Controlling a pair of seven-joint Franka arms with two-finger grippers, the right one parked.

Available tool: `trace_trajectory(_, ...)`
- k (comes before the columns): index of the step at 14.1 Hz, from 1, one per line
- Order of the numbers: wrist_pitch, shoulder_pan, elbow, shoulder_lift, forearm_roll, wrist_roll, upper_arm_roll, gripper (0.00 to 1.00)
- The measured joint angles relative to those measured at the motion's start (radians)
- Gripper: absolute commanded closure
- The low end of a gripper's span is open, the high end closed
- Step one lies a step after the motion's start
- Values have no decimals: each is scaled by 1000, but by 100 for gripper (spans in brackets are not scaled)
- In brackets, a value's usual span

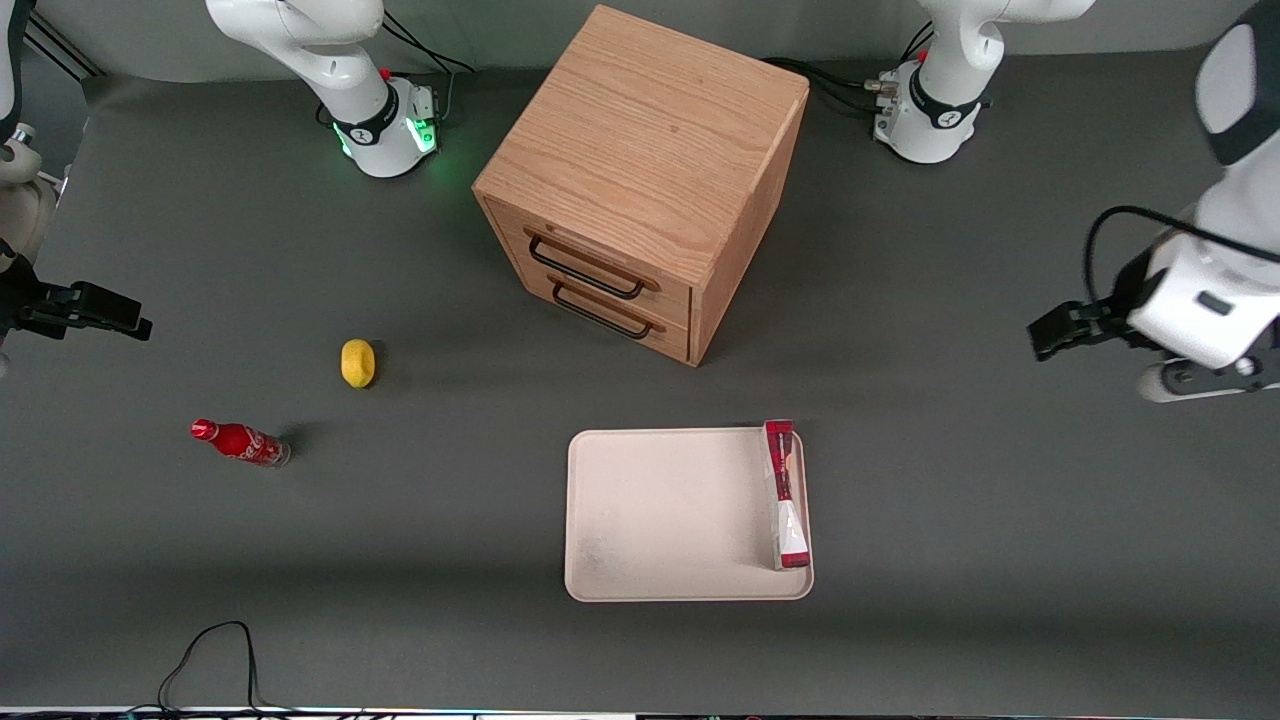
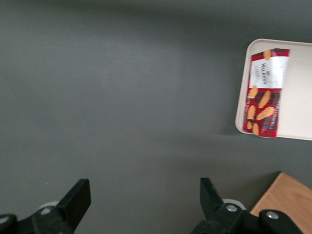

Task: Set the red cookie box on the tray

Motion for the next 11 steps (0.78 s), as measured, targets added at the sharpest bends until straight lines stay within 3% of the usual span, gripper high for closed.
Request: trace_trajectory(11,33,150,-70,-64,-15,119,-47,0)
